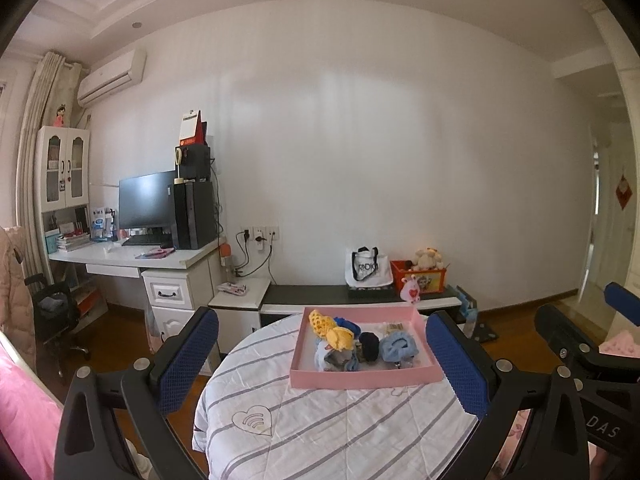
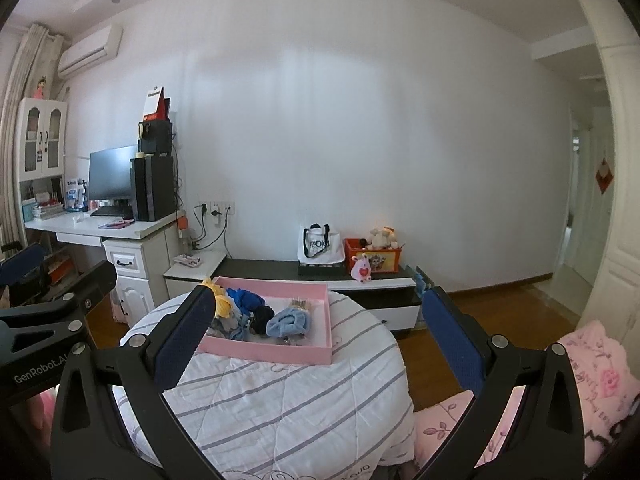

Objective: Organize soft objects

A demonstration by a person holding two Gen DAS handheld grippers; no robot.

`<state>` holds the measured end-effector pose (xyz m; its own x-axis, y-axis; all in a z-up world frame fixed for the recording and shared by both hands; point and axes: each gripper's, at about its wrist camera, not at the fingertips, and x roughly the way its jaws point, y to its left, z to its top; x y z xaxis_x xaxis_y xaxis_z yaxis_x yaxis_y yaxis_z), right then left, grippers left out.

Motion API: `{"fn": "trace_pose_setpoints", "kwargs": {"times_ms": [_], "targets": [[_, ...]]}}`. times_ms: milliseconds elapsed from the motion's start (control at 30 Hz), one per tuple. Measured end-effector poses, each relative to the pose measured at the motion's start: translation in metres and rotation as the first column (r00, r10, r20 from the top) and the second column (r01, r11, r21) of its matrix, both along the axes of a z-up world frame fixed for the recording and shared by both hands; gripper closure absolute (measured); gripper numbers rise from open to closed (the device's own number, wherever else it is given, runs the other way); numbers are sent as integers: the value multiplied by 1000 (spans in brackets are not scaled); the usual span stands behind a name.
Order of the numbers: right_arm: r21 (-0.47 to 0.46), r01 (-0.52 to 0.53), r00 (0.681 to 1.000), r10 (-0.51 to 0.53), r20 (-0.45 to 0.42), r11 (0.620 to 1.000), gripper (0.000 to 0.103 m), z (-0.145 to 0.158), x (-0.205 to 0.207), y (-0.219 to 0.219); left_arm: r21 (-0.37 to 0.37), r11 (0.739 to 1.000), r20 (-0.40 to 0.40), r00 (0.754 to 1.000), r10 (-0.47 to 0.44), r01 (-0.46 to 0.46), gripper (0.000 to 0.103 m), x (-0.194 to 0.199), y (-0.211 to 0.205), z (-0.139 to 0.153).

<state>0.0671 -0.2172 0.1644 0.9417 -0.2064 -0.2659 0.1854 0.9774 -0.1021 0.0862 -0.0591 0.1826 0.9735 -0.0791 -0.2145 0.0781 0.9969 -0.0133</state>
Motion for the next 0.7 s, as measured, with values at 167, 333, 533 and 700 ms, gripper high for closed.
{"fn": "trace_pose_setpoints", "kwargs": {"times_ms": [167, 333, 533, 700], "targets": [[2, -1, 1000, 1, 0, 1000, 0, 0, -1, 0, 2, 1000, 2, 1000, 5, -5, 0, 5, -3, 0], [1, -1, 1000, 1, 0, 1000, 0, 0, -1, 0, 2, 1000, 3, 1000, 4, -4, 0, 4, -4, -1], [1, -2, 1000, 2, 1, 1000, 0, 0, -2, 1, 4, 1000, 12, 1000, 6, -6, 0, 4, -5, -2], [2, -2, 1000, 2, 2, 1000, 0, 0, -2, 1, 8, 1000, 19, 1000, 7, -7, 0, 6, -8, -5]]}}
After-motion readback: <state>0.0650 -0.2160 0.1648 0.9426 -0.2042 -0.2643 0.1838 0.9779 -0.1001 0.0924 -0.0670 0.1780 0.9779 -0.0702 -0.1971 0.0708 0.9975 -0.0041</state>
